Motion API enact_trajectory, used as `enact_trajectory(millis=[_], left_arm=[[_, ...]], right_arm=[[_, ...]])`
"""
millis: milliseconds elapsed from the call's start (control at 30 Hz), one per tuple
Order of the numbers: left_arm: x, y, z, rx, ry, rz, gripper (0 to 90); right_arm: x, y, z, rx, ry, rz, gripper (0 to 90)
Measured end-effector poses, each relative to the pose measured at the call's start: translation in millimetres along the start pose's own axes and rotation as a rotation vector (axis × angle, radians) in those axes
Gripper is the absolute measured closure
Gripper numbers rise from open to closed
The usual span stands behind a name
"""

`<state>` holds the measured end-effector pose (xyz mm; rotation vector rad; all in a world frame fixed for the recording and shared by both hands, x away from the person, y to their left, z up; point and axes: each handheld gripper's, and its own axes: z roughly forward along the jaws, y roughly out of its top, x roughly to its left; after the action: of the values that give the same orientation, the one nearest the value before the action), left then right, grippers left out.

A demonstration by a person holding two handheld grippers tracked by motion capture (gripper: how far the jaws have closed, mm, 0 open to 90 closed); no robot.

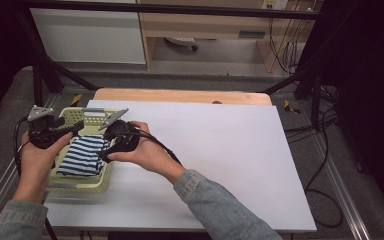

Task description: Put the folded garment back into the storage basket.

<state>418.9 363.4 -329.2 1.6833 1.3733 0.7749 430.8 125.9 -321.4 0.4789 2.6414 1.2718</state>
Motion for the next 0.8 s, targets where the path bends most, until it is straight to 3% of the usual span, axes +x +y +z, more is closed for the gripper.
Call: enact_trajectory(millis=[100, 267, 367, 533, 633, 733, 800], left_arm=[[-11.9, -5.3, -7.8, -0.024, -0.013, -0.028, 21.0], [-29.4, -10.6, -15.6, -0.035, -0.029, 0.023, 15.6], [-40.8, -13.9, -21.3, -0.051, -0.040, 0.030, 13.6], [-56.3, -28.4, -30.6, -0.068, -0.065, -0.003, 11.8], [-59.9, -35.6, -34.6, -0.073, -0.055, -0.014, 12.6], [-64.8, -37.0, -41.6, -0.092, -0.075, -0.033, 11.3], [-70.9, -42.1, -45.2, -0.105, -0.091, -0.025, 11.1]], right_arm=[[-7.7, -3.2, -15.9, -0.020, -0.032, 0.032, 11.3], [-18.0, -8.4, -40.9, -0.070, -0.049, 0.045, 8.9], [-25.5, -11.1, -55.3, -0.104, -0.067, 0.067, 6.4], [-35.2, -15.7, -72.0, -0.148, -0.140, 0.072, 4.0], [-39.1, -18.5, -78.8, -0.163, -0.177, 0.084, 4.9], [-41.9, -20.8, -84.7, -0.171, -0.180, 0.087, 6.4], [-43.2, -23.1, -87.8, -0.172, -0.184, 0.089, 6.6]])
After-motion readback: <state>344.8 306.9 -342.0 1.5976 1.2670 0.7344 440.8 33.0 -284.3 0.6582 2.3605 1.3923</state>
